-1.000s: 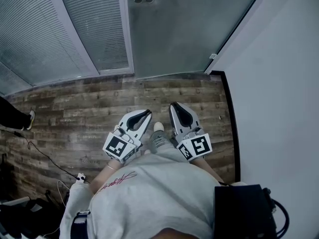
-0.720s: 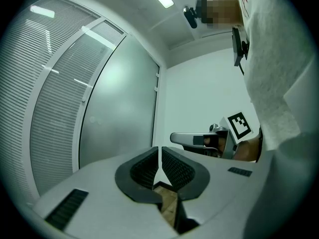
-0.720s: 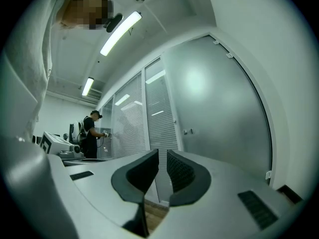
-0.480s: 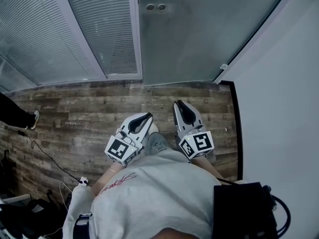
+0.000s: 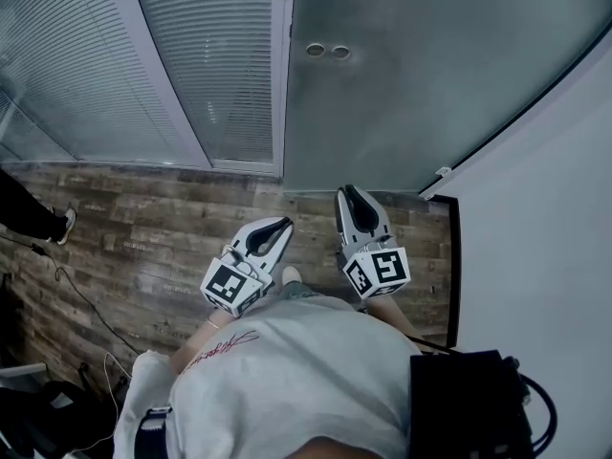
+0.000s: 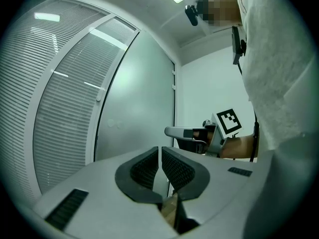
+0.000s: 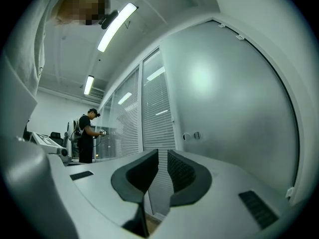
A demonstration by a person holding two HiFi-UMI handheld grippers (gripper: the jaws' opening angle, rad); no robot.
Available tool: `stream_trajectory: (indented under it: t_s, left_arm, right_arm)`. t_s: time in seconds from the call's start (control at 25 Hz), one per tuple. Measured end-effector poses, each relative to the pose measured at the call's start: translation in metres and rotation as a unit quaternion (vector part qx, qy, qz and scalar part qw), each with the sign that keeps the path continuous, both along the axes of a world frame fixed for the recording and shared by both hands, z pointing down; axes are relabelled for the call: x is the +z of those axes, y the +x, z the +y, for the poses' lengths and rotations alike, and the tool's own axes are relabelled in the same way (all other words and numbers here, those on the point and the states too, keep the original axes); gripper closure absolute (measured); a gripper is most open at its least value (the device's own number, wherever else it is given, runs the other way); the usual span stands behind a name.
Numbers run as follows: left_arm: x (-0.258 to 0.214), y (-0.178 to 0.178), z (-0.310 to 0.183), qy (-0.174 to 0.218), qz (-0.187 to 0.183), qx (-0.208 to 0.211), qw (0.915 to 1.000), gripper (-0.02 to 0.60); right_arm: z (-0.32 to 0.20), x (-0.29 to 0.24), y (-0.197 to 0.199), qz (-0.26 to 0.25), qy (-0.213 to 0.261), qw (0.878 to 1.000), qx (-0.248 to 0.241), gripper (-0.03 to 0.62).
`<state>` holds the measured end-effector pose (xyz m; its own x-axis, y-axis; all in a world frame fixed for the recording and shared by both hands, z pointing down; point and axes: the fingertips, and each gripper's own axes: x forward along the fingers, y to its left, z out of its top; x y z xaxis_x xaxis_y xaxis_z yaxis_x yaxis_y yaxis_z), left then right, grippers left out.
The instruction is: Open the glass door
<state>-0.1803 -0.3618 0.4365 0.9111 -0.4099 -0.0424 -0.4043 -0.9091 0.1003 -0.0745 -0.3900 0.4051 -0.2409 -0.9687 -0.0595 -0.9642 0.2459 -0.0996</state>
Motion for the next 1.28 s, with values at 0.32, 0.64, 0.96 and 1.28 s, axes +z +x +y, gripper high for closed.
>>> stream_trajectory:
  t_s: [0.32, 0.64, 0.96, 1.28]
  left_arm:
    - [0.007, 0.021, -0.068, -0.004, -0.008, -0.016, 0.9998, 0.546]
    - [0.013, 0.008, -0.106, -0.018, -0.01, -0.067, 0.9975, 0.546]
    - [0.012, -0.012, -0.127, -0.033, -0.009, -0.115, 0.9928, 0.546]
    - [0.012, -0.023, -0.136, -0.028, -0.017, -0.134, 0.9905, 0.546]
  right_arm:
    - [-0.116, -0.007, 0.044, 0.012, -0.004, 1.0, 0.006, 0.483]
    - [-0.228, -0.021, 0.068, 0.03, 0.024, 0.999, 0.037, 0.47]
    - [-0.32, -0.016, 0.081, 0.037, 0.001, 0.996, 0.081, 0.441]
    - [-0.361, -0.016, 0.083, 0.077, 0.0, 0.992, 0.101, 0.437]
